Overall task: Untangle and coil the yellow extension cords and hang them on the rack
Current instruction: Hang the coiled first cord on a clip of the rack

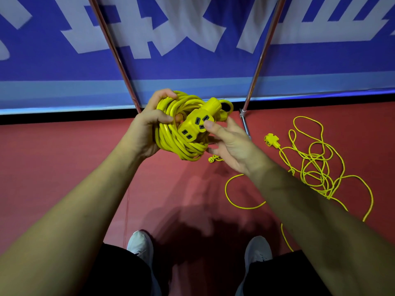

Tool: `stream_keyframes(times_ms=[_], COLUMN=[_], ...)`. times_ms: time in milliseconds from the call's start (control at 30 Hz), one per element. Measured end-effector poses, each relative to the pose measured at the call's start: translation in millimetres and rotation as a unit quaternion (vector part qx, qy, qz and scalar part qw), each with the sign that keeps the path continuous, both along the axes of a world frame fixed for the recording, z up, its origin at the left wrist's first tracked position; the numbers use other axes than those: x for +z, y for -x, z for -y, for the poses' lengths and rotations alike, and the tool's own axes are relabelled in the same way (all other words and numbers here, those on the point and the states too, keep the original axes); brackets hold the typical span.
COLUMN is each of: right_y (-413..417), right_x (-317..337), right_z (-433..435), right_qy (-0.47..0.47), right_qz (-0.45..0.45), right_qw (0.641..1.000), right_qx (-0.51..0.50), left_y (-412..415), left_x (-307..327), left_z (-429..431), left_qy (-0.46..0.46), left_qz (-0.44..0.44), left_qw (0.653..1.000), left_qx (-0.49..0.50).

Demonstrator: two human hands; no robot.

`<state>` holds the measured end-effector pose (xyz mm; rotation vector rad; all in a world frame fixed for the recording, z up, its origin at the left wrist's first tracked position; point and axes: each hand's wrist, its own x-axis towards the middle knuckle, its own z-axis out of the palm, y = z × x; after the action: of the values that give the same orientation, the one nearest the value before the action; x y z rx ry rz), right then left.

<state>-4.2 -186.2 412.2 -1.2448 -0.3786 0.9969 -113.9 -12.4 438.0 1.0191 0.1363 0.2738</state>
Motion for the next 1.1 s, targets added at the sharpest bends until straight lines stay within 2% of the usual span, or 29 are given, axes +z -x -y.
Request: stream_keyframes(times_ms=[233, 400, 600, 733, 933, 1033, 1100], right_y=[2.8, -3.2, -3.9, -0.1, -5.4, -9.4, -12.3], right_x=[4.2, -2.5, -11.1, -12.5, -13.0, -5.9, -7.8], right_z=[-1.1, -2.1, -12.1, -13.9, -8.4, 2.6, 5.7], right_qy=[-0.046, -0.022, 0.025, 0.049, 0.069, 0.058, 0.044], right_qz=[0.02, 0.091, 0.171, 0.221, 0.229, 0.223, 0.234], right_qw=[0.996, 0.989, 0.971, 0.956, 0.96, 0.968, 0.965], right_qx=[-0.071, -0.114, -0.163, -0.186, -0.145, -0.103, -0.106], left_y=[-1.0, -4.7, -5.4, -6.2, -3.4, -2.5, -2.6], left_x=[-0.6, -5.7, -4.8, -8.5, -3.1, 5.7, 9.1], left_z=[4.5, 8.4, 11.7, 20.9, 21.5, 20.3, 19.2], left_qy=[0.051, 0.012, 0.009, -0.048, -0.074, -0.129, -0.125], left_qz=[-0.001, -0.056, -0.06, -0.069, -0.077, -0.105, -0.11], left_qw=[0.999, 0.998, 0.998, 0.994, 0.993, 0.986, 0.986], left_qx=[-0.018, 0.0, 0.027, 0.064, 0.054, 0.032, 0.025])
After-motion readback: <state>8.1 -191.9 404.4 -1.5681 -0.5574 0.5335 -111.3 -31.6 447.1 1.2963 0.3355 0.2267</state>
